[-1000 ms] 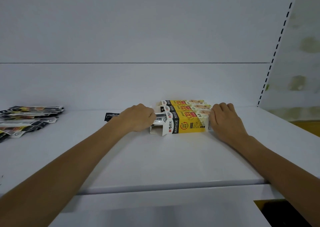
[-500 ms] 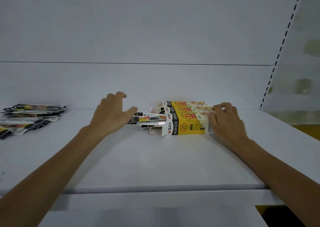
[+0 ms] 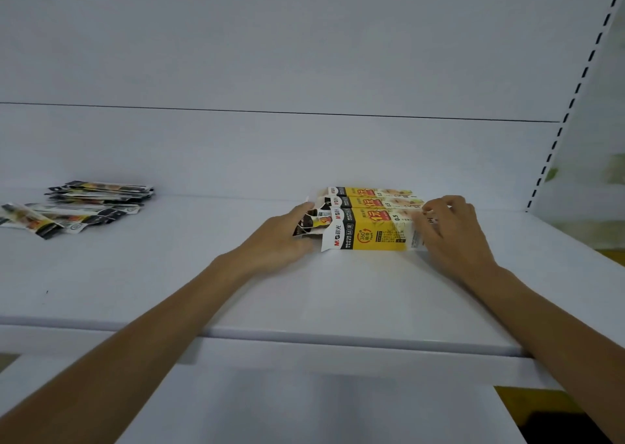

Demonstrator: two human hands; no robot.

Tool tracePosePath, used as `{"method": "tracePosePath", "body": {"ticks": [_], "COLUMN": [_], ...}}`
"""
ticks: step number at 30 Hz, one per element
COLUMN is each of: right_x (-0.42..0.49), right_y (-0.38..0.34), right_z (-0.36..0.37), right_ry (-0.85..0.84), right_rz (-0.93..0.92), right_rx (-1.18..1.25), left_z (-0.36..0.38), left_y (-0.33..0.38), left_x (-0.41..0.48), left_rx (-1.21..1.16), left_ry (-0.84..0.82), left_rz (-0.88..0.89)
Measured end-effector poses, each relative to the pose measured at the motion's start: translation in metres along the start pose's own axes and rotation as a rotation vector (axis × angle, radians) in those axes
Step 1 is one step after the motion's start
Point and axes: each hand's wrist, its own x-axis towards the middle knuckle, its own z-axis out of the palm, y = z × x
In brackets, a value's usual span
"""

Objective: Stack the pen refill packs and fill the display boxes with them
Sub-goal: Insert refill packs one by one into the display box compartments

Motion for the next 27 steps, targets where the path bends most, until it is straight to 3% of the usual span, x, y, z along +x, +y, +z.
{"method": "tracePosePath", "body": {"ticks": [2,7,11,13,17,22,27], "right_x": [-0.002,-0.002,-0.004,-0.004,-0.005,-0.003,-0.003], "right_y": [-0.004,-0.011,-0.015,-0.017,-0.018,-0.017,-0.016], "right_z": [-0.002,-0.009,-0.012,-0.012,-0.015,-0.013,-0.012], "right_ry": [-0.042,-0.076,-0.085,-0.085,-0.101,-0.118,-0.121], "right_rz": [0.054,0.166,0.139,0.147,0.144,0.148,0.153], "right_rx": [0.048,0.184,0.167,0.175,0.203,0.203,0.213], "left_z": [0.004,0.011,0.002,0.000,0.003,0.005,0.003], "left_y": [0.005,0.009,-0.010,-0.015,-0.014,-0.012,-0.010], "left_x": [0.003,0.014,0.017,0.013,0.013,0.021,0.027], "left_rx": [-0.113,-0.118,0.207,0.211,0.044,-0.156,-0.153], "left_ry": [-0.028,-0.089,0.231,0.350,0.294,0.358,0.281], "left_rz": [-0.026,-0.049,-0.092,-0.070,-0.037,-0.128,-0.159]}}
